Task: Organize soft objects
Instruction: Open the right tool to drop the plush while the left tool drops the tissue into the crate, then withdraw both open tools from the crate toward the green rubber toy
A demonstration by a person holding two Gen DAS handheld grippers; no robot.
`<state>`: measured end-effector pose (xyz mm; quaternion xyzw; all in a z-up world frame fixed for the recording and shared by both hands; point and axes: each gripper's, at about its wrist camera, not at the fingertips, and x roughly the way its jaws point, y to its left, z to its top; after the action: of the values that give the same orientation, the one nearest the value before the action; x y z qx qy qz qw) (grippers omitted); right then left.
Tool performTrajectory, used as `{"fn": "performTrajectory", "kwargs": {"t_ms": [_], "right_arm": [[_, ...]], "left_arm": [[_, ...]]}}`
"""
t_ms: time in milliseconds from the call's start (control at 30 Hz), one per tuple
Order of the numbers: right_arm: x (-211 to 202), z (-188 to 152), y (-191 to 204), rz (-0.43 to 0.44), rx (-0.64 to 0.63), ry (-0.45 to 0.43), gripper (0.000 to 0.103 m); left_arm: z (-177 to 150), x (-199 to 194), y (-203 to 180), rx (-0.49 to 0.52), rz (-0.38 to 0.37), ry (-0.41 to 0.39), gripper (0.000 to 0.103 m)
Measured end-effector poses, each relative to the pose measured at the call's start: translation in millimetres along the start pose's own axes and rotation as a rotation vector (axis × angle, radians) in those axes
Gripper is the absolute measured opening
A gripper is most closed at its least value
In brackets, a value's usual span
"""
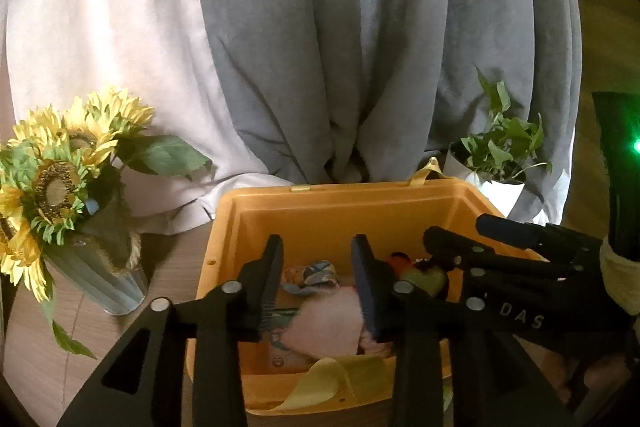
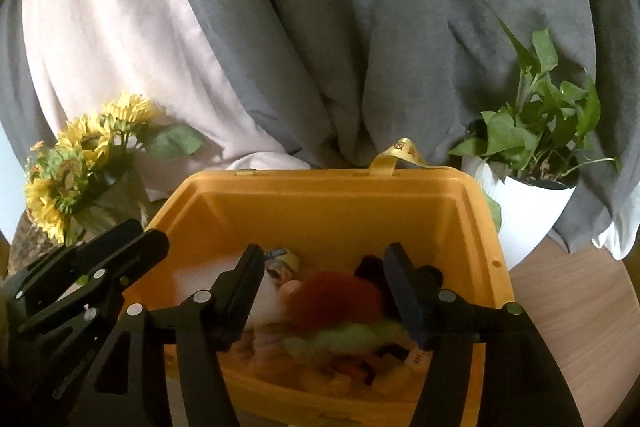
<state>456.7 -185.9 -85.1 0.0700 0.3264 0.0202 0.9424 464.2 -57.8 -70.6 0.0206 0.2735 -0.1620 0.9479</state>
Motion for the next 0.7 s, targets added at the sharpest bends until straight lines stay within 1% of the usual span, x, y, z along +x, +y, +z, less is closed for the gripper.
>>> {"fn": "performTrajectory", "kwargs": {"t_ms": [300, 700], "right_arm": [[-13.9, -0.4, 1.8, -0.026, 0.002, -0.030, 0.064], [-47.0, -4.1, 9.9, -0.038, -0.011, -0.079, 0.064]], "left_arm": [[0.5, -17.3, 3.8, -0.014, 0.039, -0.027, 0.046], [-3.3, -51.6, 3.2, -0.029, 0.065, -0.063, 0.053]]}}
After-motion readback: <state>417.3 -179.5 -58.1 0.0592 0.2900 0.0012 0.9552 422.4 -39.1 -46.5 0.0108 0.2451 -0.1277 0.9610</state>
